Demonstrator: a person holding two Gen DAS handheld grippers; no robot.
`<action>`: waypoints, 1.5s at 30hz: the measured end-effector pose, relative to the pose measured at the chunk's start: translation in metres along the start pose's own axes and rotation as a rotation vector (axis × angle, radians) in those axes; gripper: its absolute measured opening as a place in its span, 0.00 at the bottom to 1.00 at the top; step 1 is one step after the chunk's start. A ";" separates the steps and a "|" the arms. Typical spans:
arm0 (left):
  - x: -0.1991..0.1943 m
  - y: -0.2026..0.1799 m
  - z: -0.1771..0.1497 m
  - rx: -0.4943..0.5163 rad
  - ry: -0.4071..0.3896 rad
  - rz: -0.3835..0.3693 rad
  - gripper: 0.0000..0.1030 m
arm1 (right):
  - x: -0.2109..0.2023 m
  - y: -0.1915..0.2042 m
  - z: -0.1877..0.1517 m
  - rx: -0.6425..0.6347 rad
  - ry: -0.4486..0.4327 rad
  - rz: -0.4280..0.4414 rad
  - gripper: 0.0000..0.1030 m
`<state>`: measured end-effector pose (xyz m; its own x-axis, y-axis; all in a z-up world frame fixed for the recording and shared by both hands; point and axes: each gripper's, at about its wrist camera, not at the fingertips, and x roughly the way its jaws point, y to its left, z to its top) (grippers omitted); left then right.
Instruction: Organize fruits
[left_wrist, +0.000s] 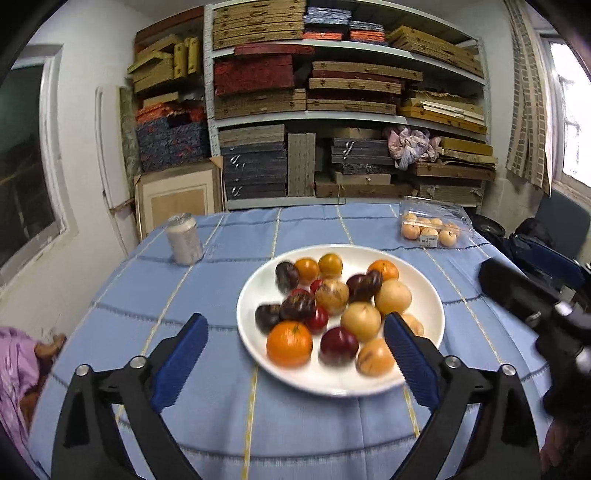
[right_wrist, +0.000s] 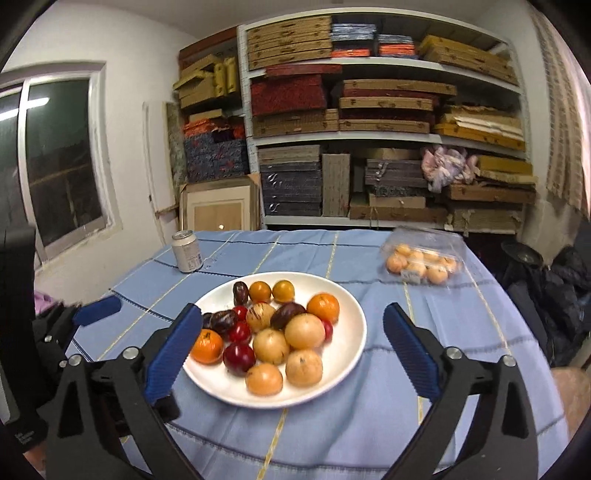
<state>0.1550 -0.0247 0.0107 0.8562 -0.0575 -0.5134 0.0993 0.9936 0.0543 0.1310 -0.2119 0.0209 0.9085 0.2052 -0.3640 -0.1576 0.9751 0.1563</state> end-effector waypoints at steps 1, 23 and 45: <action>0.000 0.001 -0.007 -0.005 0.018 0.003 0.95 | -0.003 -0.003 -0.004 0.018 0.000 -0.006 0.96; -0.005 0.014 -0.026 -0.003 0.114 0.124 0.96 | 0.022 0.008 -0.057 -0.078 0.110 -0.151 0.96; -0.017 0.019 -0.040 -0.027 0.130 0.091 0.96 | 0.025 0.005 -0.063 -0.033 0.162 -0.178 0.96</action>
<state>0.1225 -0.0006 -0.0137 0.7881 0.0438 -0.6140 0.0093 0.9965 0.0831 0.1287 -0.1962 -0.0454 0.8496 0.0383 -0.5260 -0.0159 0.9988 0.0470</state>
